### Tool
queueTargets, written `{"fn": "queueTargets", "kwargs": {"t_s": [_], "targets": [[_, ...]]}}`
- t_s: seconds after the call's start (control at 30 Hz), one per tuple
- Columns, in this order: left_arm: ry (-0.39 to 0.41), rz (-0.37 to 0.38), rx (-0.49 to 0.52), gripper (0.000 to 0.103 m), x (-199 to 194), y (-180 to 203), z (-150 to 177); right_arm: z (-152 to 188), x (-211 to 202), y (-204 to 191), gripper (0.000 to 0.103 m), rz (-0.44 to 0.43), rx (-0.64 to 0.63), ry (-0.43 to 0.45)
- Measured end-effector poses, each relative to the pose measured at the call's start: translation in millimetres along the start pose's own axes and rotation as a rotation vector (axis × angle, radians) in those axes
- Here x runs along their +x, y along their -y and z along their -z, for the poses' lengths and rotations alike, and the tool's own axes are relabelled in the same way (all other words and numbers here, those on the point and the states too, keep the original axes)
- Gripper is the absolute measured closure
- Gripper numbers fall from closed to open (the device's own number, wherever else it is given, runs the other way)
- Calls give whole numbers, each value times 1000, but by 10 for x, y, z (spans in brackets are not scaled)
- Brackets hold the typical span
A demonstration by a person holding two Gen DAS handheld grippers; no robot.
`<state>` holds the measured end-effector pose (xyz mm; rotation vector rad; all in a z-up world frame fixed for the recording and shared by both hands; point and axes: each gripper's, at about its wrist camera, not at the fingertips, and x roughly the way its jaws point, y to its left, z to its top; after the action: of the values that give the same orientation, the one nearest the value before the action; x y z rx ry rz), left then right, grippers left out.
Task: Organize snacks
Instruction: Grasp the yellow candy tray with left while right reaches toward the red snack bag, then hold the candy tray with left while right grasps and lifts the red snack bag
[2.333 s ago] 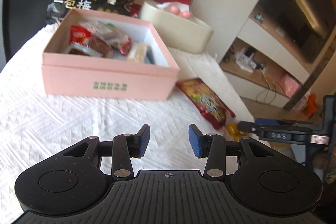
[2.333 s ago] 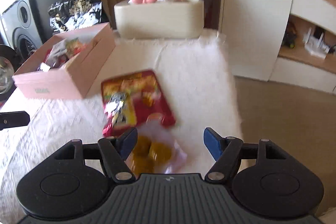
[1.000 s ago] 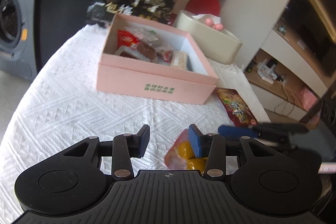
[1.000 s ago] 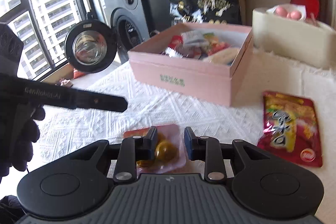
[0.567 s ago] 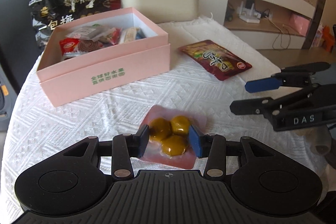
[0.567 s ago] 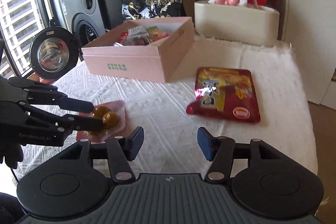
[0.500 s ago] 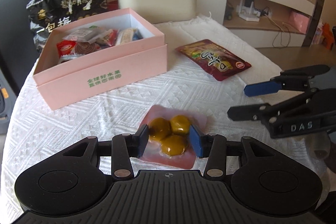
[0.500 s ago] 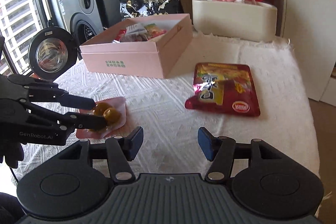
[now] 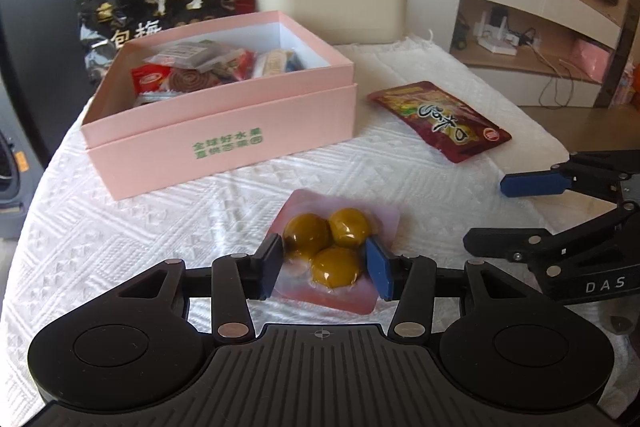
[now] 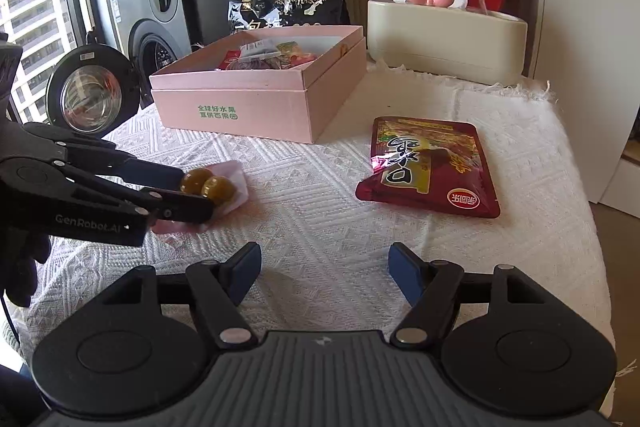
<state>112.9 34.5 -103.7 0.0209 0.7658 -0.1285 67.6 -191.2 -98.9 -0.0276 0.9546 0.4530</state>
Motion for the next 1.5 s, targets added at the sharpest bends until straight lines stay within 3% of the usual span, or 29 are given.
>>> {"fn": "queueTargets", "kwargs": {"t_s": [0.13, 0.27, 0.43, 0.53, 0.6, 0.77, 0.87, 1.03, 1.07, 1.13, 1.2, 1.5], "targets": [[1, -21, 50, 53, -11, 94, 23, 0, 7, -12, 30, 4, -6, -2], [-5, -23, 26, 53, 7, 95, 1, -4, -6, -6, 30, 19, 0, 5], [9, -18, 9, 53, -3, 79, 31, -280, -68, 110, 30, 134, -6, 100], [34, -29, 2, 53, -9, 99, 76, -548, 81, 272, 16, 170, 11, 132], [40, -33, 4, 53, -10, 108, 82, -691, 312, 394, 16, 202, 41, 84], [36, -18, -14, 53, -8, 73, 66, -787, 770, 694, 15, 189, 147, -62], [40, -16, -12, 53, -9, 69, 75, -721, 761, 782, 13, 144, 237, -52], [46, -12, -15, 53, -13, 62, 80, -672, 774, 596, 12, 178, 109, -76], [48, -12, -17, 53, -15, 58, 83, -683, 767, 586, 12, 185, 106, -77], [52, -8, -20, 53, -20, 49, 91, -707, 707, 575, 29, 175, 112, -70], [56, -6, -20, 54, -24, 42, 98, -725, 583, 538, 36, 145, 109, -60], [78, 5, -46, 56, -42, 21, 122, -475, -186, 159, 38, 9, 41, 11]]}}
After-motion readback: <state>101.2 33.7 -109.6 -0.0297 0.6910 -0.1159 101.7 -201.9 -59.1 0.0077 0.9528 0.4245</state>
